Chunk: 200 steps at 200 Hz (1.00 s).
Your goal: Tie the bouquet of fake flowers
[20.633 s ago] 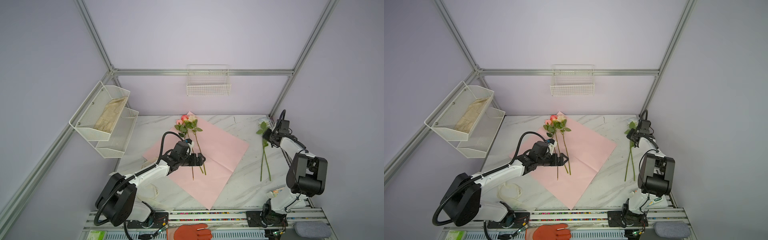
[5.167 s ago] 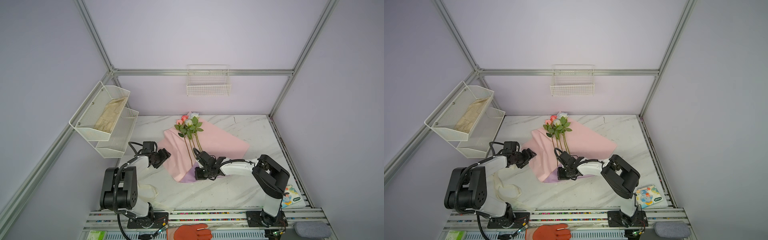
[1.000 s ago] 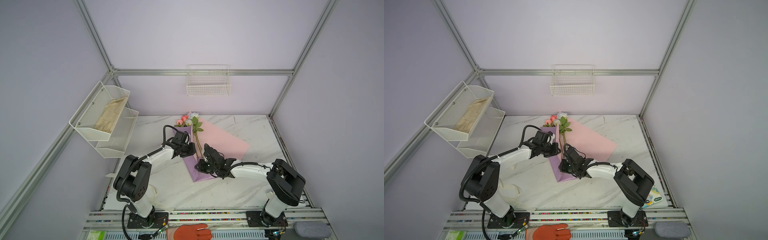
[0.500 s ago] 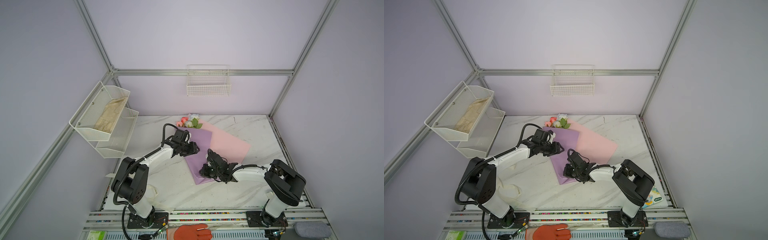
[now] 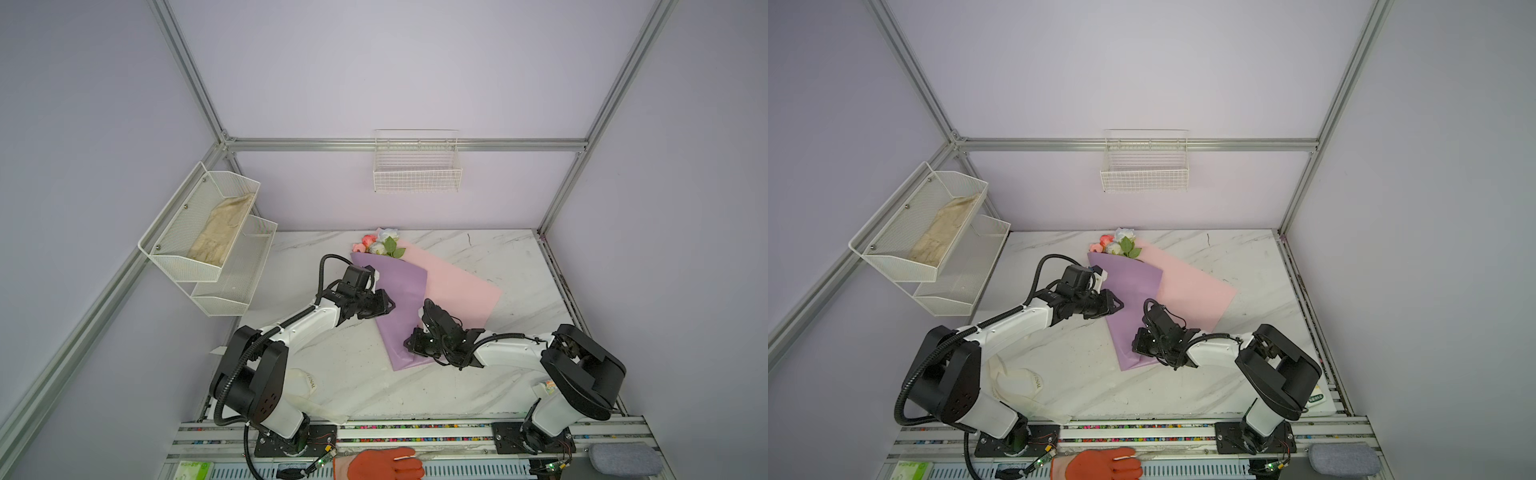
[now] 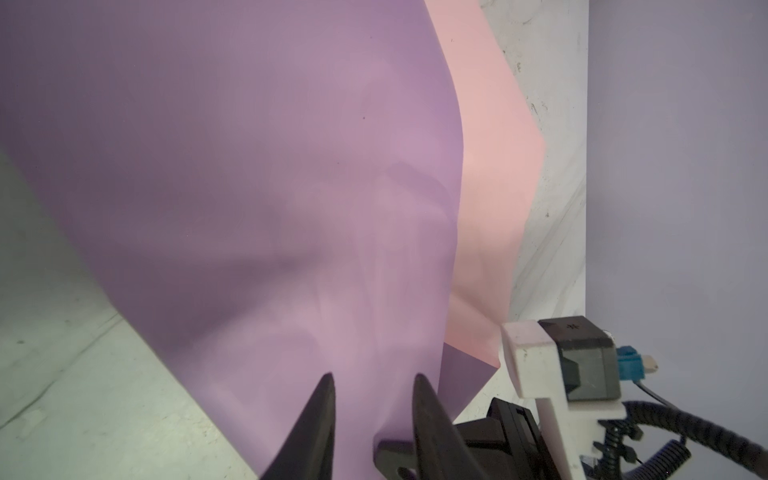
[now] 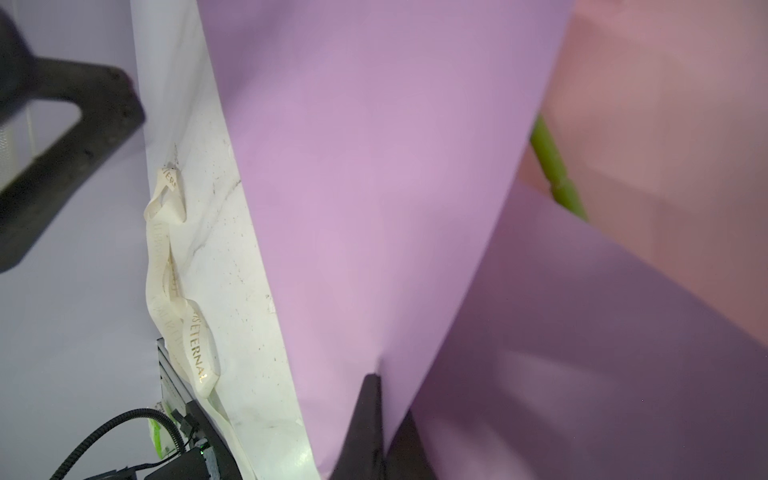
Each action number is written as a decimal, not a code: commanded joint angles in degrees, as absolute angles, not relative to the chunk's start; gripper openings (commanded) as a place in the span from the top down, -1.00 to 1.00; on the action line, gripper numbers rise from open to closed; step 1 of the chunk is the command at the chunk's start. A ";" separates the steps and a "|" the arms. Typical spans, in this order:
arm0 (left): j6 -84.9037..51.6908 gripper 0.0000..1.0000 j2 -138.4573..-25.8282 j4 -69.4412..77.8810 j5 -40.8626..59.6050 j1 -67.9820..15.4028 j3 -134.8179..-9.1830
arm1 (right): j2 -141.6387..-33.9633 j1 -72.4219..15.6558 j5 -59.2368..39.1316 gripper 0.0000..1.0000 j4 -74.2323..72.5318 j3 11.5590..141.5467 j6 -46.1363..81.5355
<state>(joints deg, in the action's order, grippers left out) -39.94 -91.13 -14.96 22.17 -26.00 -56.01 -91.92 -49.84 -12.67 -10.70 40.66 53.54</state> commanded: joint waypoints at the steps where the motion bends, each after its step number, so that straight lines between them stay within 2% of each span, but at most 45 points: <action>1: -41.08 0.40 -92.08 -9.96 24.79 -26.10 -52.84 | -91.34 -49.67 -10.46 0.88 -7.62 40.29 54.13; 104: -41.57 0.40 -97.83 -2.36 25.76 -26.30 -47.57 | -90.55 -49.72 -7.88 0.83 -1.28 43.17 52.43; 135: -41.48 0.40 -98.47 -1.52 25.67 -26.45 -47.23 | -87.96 -49.66 -6.73 0.56 1.20 43.72 53.10; 148: -41.48 0.40 -98.26 -0.98 25.71 -26.44 -46.96 | -86.15 -49.71 -6.15 0.29 2.78 43.74 54.14; 167: -41.40 0.40 -98.24 -0.78 25.91 -26.54 -46.93 | -81.71 -49.67 -3.65 0.25 5.75 44.16 54.36; 184: -41.42 0.40 -98.43 -0.53 26.06 -26.63 -46.93 | -76.91 -49.74 -1.10 0.02 6.47 43.97 53.88; 200: -41.48 0.40 -98.39 -0.30 26.36 -26.72 -46.98 | -75.21 -49.76 -6.34 0.04 -0.76 41.97 52.37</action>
